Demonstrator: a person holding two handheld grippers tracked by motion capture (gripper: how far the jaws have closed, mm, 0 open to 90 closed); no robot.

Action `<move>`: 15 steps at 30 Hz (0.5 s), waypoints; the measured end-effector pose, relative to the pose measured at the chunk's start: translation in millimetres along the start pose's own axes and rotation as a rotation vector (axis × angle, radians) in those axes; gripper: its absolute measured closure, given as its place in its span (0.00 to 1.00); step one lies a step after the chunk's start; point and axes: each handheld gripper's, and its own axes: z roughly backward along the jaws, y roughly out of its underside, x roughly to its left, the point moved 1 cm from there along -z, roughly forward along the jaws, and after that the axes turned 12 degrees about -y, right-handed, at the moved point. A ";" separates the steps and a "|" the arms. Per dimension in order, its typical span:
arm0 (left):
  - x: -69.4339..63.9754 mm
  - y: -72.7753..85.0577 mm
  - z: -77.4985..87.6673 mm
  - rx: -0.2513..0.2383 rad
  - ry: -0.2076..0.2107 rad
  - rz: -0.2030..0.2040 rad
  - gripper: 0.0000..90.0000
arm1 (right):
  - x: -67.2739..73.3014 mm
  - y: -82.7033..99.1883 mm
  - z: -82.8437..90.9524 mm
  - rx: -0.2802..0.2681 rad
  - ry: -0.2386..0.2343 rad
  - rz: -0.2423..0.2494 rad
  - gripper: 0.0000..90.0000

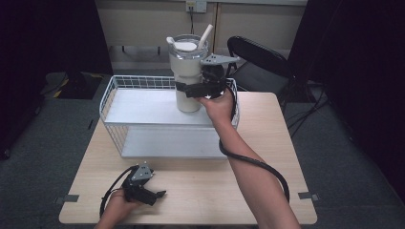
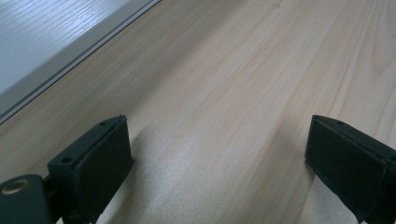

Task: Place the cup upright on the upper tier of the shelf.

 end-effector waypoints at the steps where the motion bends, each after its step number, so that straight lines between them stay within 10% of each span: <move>1: 0.0 0.0 0.0 0.000 0.000 0.000 0.07 | -0.1 0.6 -0.7 0.002 -0.001 0.000 0.11; 15: 0.1 0.0 0.2 0.002 0.002 -0.002 0.07 | 1.4 5.6 -1.1 0.002 -0.003 0.018 0.10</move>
